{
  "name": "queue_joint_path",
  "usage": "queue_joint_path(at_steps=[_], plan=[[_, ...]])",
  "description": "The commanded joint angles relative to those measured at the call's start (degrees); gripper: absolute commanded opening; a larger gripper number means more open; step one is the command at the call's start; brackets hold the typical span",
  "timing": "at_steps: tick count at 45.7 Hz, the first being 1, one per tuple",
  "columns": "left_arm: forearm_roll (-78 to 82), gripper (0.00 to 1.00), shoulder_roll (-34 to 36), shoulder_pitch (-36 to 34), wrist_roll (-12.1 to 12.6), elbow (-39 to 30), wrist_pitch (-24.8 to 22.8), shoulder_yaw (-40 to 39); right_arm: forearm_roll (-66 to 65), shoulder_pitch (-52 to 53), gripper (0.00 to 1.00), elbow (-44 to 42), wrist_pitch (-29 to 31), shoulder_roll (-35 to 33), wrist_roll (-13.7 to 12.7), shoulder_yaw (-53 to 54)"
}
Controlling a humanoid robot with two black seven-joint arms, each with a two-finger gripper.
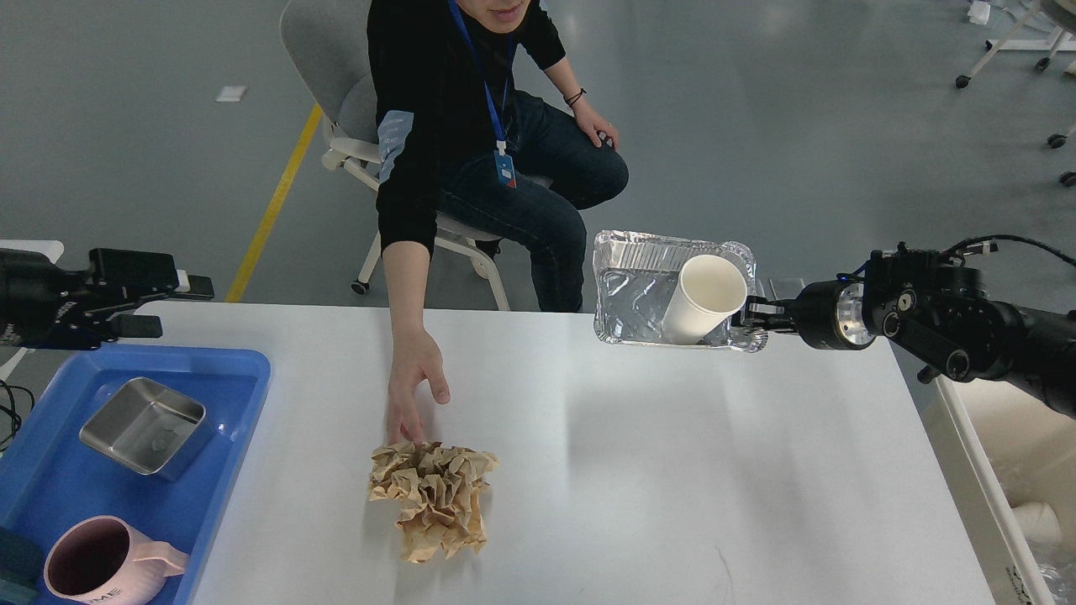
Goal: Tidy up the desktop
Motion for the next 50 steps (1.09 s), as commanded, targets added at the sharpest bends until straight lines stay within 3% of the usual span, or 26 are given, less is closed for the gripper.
queue_joint_path(at_steps=[1,7,14,21,31,50], plan=[[5.26,0.98,-9.56,-0.02,0.11,2.85,0.19,0.39,0.00,0.00,0.00,0.00,-0.01,0.00,0.00,0.00],[9.31,0.98,-19.41,-0.28,2.04,6.46,0.19,0.56,0.00,0.00,0.00,0.00,-0.01,0.00,0.00,0.00],[10.19,0.98,-28.82,-0.46,8.19,8.13,0.10,3.64,0.00,-0.18,0.00,-0.09,-0.01,-0.09,0.00,0.00],[10.19,0.98,-31.99,-0.63,13.91,8.04,-0.42,6.71,0.00,-0.44,0.00,-0.18,-0.01,-0.18,0.00,0.00],[9.84,0.98,-33.84,-1.69,14.79,7.60,-2.27,12.52,0.00,-0.62,0.00,-0.27,-0.01,-0.18,0.00,0.00],[9.84,0.98,-35.77,-0.81,16.20,8.04,-2.10,16.21,0.00,-0.79,0.00,-0.27,-0.09,-0.53,0.00,0.00]])
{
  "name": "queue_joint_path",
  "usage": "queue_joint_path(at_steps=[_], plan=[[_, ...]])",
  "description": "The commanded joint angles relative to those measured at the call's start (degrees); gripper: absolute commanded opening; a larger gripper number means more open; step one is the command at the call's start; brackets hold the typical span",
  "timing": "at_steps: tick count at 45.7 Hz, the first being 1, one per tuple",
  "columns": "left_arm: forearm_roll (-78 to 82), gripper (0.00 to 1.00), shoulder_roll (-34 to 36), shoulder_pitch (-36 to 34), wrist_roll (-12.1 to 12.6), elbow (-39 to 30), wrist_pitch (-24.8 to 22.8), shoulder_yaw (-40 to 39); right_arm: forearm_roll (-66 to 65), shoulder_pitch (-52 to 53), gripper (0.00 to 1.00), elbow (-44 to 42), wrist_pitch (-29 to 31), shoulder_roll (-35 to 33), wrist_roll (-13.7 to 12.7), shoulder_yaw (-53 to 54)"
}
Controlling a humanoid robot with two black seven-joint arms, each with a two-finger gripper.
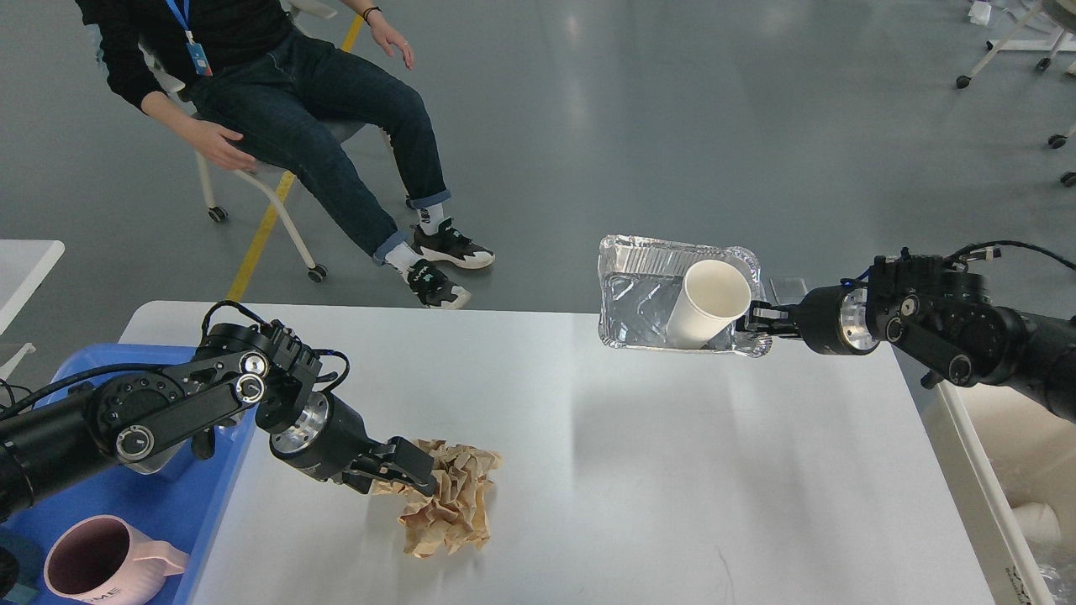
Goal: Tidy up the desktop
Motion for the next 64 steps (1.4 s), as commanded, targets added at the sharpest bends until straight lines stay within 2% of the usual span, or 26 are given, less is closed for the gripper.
queue_joint_path(at_steps=[1,9,14,20,22,26,32,34,35,36,39,43,59,64], plan=[[0.02,0.98,-0.99,-0.15,0.32,0.34,0.54,0.58,0.00,-0.09,0.00,0.08,-0.09,-0.32,0.00,0.00],[0.28,0.98,-4.24,-0.15,1.90,4.21,2.82,0.58,0.00,-0.53,0.00,0.00,-0.35,-0.41,0.09,0.00],[0.63,0.97,-7.76,0.46,2.08,9.74,4.75,0.93,0.00,-0.80,0.00,-0.09,-0.44,-0.41,0.09,0.00],[1.08,0.89,-10.92,0.55,1.73,12.74,7.04,3.74,0.08,-1.06,0.00,0.08,-0.88,-0.32,0.09,0.00],[1.16,0.81,-11.28,0.55,1.73,12.74,7.22,4.35,0.08,-1.06,0.00,0.08,-0.88,-0.32,0.09,0.00],[1.25,0.60,-12.33,0.38,1.82,12.74,7.22,5.50,0.08,-1.06,0.00,0.17,-0.88,-0.41,0.09,0.00],[1.25,0.41,-13.39,0.03,2.08,12.65,6.95,5.59,0.08,-1.15,0.00,0.26,-0.88,-1.02,0.09,0.00],[1.25,0.32,-13.56,-0.24,2.08,12.56,6.78,5.59,0.08,-1.15,0.00,0.17,-0.88,-1.11,0.09,0.00],[1.16,0.22,-13.83,-0.06,1.91,12.56,7.65,5.59,0.08,-1.15,0.00,0.17,-0.88,-1.11,0.09,0.00],[1.60,0.18,-14.18,0.11,2.34,12.73,8.00,5.59,0.08,-1.15,0.00,0.17,-0.88,-1.11,0.09,0.00],[1.69,0.14,-14.53,-0.24,1.55,12.56,7.92,5.59,0.08,-1.32,0.00,0.17,-0.88,-1.02,0.09,0.00],[1.78,0.02,-14.44,-0.33,1.82,12.47,7.74,5.59,0.08,-1.41,0.00,0.17,-0.97,-1.02,0.09,0.00],[1.25,0.00,-11.72,-2.61,0.94,12.30,6.69,4.62,0.08,-1.41,0.00,0.17,-1.23,-1.02,0.09,0.00],[0.55,0.00,-6.63,-3.75,-1.16,11.25,5.81,2.60,0.08,-1.41,0.00,0.17,-1.23,-1.11,0.09,0.00]])
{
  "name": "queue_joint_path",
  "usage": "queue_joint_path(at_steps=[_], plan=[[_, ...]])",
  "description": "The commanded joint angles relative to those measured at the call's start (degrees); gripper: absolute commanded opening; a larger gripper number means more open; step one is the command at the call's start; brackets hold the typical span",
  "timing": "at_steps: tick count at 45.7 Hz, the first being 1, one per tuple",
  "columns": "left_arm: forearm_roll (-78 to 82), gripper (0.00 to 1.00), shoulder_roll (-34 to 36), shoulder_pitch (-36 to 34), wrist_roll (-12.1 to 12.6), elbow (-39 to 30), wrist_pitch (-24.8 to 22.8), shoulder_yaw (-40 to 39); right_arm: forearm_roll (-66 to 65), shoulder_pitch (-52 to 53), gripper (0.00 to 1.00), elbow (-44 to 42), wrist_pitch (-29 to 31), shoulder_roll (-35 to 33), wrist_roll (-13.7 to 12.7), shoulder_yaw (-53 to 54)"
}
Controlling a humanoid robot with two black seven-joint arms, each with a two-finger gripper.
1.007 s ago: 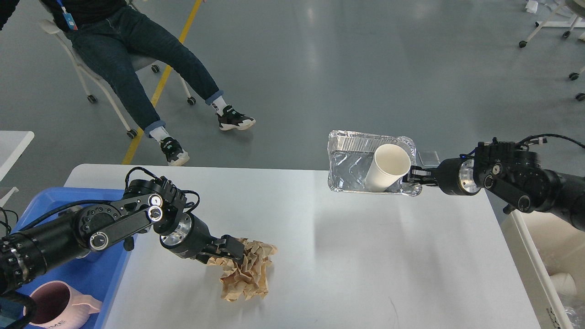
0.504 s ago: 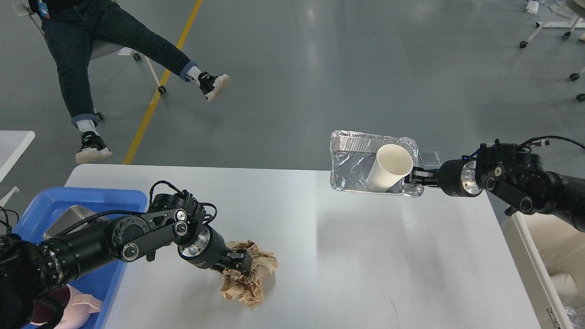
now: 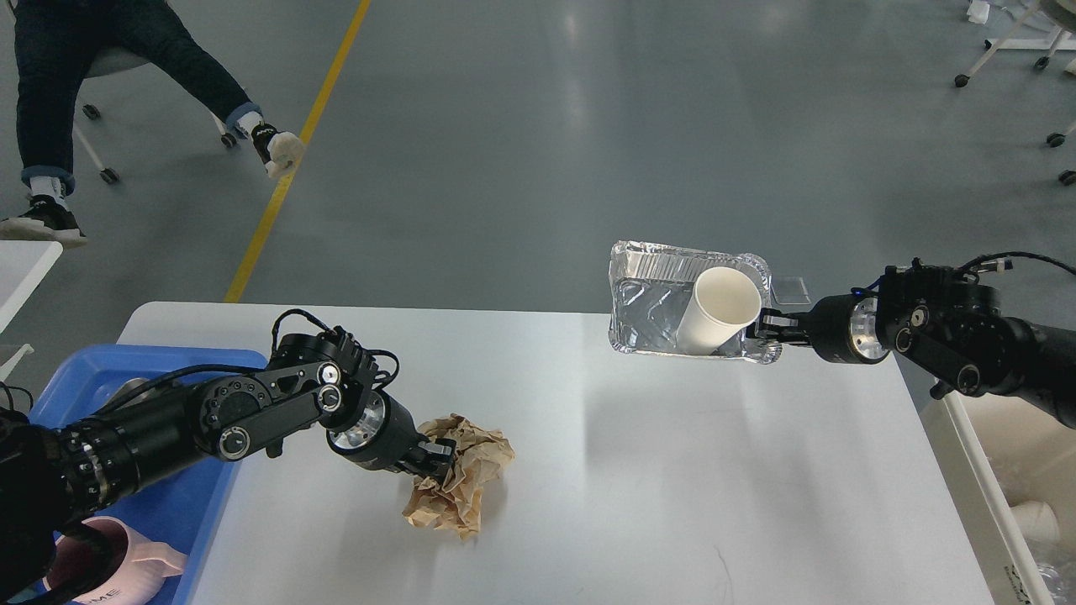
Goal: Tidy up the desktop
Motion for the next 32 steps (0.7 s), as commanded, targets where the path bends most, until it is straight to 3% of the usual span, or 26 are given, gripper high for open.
queue_joint_path(at_steps=[1,11,18,25,32], plan=[[-0.53,0.00,5.40,-1.17,-2.68,-1.12,-1.11,-2.54,0.00,0.00,0.00,0.00,0.06,-0.08,0.00,0.00],[-0.71,0.00,20.33,-0.29,-9.10,-5.42,-1.91,-9.39,0.00,0.09,0.00,-0.17,0.06,-0.25,0.08,0.00],[-2.81,0.00,33.87,0.68,-9.19,-13.77,-4.19,-17.13,0.00,0.44,0.00,0.00,0.06,-0.34,0.00,0.00],[-7.99,0.00,44.42,-0.28,-8.40,-15.19,-9.81,-25.73,0.00,0.88,0.00,-0.09,0.06,-0.25,0.00,0.00],[-8.26,0.00,44.88,-7.22,-7.79,-14.14,-10.33,-31.37,0.00,1.06,0.00,0.18,0.59,0.01,0.08,0.00]])
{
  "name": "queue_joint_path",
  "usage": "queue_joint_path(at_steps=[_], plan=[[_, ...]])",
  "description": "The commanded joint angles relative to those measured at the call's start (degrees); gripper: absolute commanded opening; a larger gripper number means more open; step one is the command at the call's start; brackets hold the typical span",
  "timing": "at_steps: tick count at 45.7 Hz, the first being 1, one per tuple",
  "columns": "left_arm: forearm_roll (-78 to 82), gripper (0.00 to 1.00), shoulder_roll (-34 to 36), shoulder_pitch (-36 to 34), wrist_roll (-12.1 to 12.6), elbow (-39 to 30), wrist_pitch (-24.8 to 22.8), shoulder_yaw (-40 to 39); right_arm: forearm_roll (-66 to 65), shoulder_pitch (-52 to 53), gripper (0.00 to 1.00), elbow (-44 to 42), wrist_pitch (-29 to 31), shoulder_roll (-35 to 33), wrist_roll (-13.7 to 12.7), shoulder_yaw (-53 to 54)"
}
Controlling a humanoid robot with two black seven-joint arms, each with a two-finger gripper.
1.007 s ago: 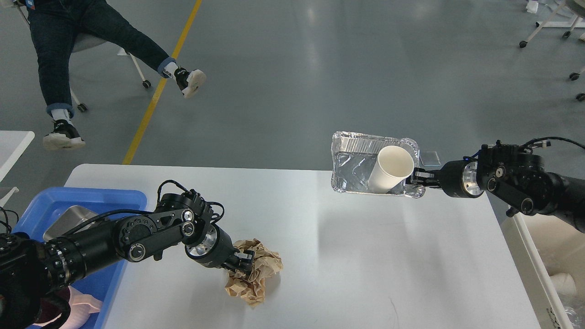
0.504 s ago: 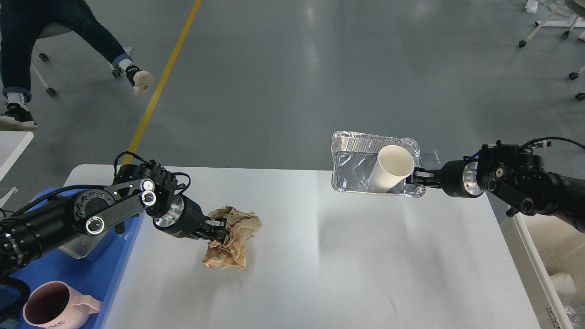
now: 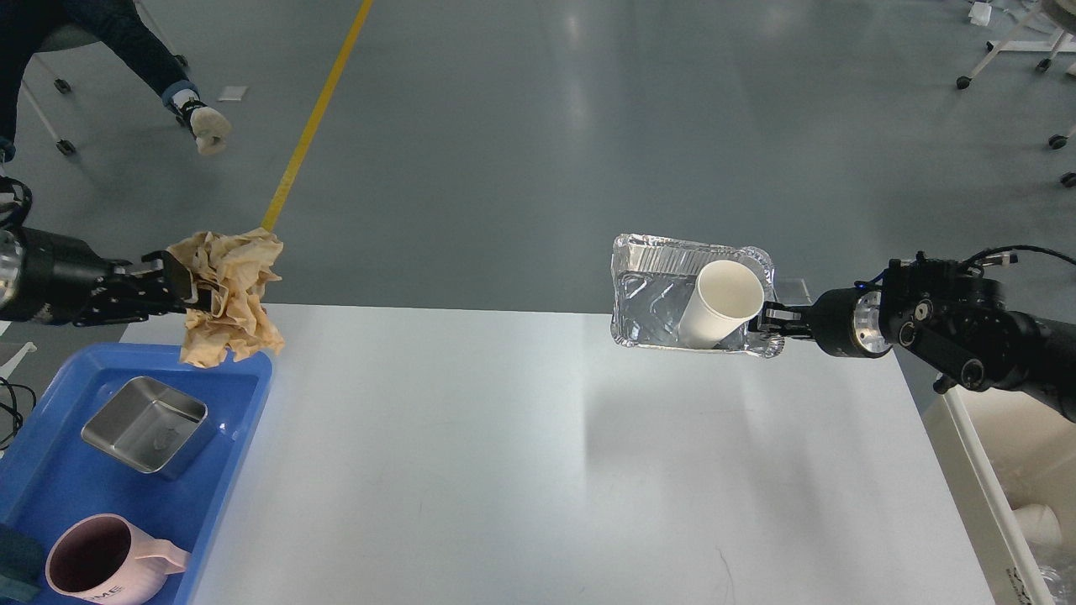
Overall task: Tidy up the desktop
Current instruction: 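Lift the brown paper with the left gripper over the foil tray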
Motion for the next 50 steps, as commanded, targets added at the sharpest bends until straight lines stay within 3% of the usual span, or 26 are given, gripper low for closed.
queue_joint_path(at_steps=[1,7,14,20,32,50], plan=[[-0.28,0.00,0.07,-7.13,0.89,0.79,-0.38,-3.32,0.00,0.10,0.00,0.26,0.47,0.29,0.01,0.00],[-0.28,0.00,-3.00,-15.39,2.03,2.19,-0.38,-3.14,-0.09,0.19,0.00,1.67,0.65,0.29,0.10,0.00],[0.51,0.00,-14.95,-25.06,5.02,9.74,-0.38,-2.27,-0.09,0.71,0.00,1.93,0.82,0.46,0.10,0.00],[0.77,0.00,-25.85,-29.38,5.38,17.48,-0.38,1.94,-0.09,1.42,0.00,2.46,1.17,0.46,0.10,-0.18],[0.51,0.00,-46.05,-28.77,4.58,24.96,1.70,12.14,-0.09,1.59,0.00,4.83,1.44,0.03,0.10,-0.18],[0.51,0.00,-58.73,-25.08,4.41,29.71,8.47,16.28,-0.09,2.03,0.00,5.10,1.44,-0.06,0.19,0.00]])
